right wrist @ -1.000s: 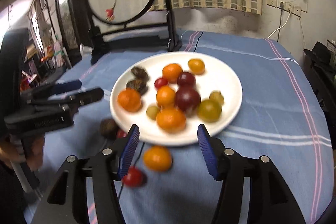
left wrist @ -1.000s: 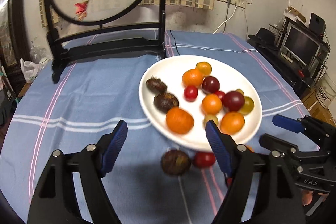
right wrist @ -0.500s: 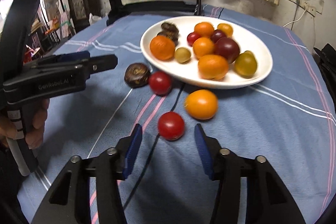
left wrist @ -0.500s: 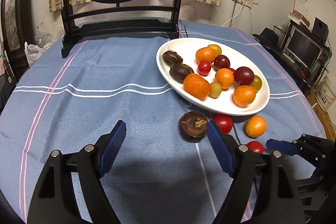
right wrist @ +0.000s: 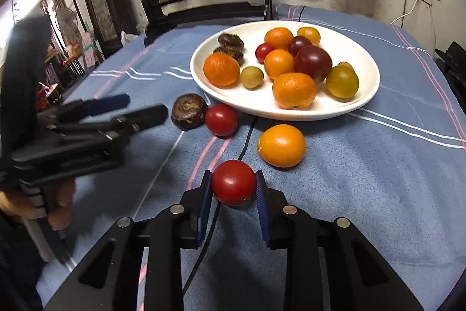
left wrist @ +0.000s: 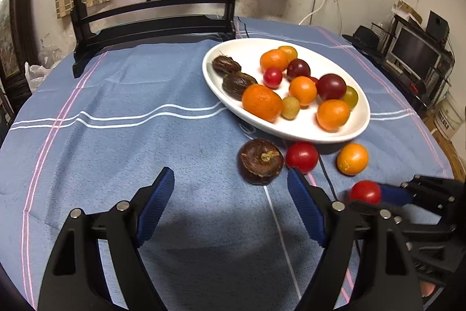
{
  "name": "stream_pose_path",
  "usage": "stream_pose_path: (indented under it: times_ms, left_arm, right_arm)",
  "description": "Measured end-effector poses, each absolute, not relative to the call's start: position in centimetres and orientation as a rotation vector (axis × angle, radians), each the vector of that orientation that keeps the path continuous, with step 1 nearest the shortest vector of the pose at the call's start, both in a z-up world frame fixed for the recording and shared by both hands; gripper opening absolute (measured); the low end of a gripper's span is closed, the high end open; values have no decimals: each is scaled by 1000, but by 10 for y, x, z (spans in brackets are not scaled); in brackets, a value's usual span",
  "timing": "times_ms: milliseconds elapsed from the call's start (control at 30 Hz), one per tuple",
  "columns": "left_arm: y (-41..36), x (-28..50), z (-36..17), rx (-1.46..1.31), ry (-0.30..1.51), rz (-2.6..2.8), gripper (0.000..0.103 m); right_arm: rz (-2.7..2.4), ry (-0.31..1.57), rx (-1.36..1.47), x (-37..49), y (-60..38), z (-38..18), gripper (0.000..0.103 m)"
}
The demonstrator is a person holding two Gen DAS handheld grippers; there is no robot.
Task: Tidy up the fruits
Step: 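Place a cherry tomato with the right tool while the left tool places a dark plum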
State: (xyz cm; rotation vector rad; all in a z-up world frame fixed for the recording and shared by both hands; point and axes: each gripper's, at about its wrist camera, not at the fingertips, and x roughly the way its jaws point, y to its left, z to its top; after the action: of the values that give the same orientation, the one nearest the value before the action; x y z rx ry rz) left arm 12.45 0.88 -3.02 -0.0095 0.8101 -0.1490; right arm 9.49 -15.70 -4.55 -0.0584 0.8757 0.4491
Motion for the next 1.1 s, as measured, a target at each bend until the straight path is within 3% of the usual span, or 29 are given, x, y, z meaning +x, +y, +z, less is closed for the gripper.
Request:
stream_pose_path:
  times_ms: [400,567,633,767,833,1100]
  left_arm:
    - [-14,132,-53,60,882,-193,77]
    - [-25,144,-59,103,919,-184,70]
    - [-29,149,-58,115,905,-193,61]
    - [-30,154,-58,119,901,-220,54]
    - [-30,152,-57,134,890,-219,38]
    - [-18,132,-45,130,867,-218,38]
  right_arm:
    - [458,842,-29,90,-172,-32,29]
    - [462,826,-4,88,-178,-25,29]
    - [471,812,5,85,-180,-21,29]
    - [480,796,13,82,-181,-17,29]
    - [480,797,12,82,-181,-17,29]
    - [467,806,12,84,-181,-21,29]
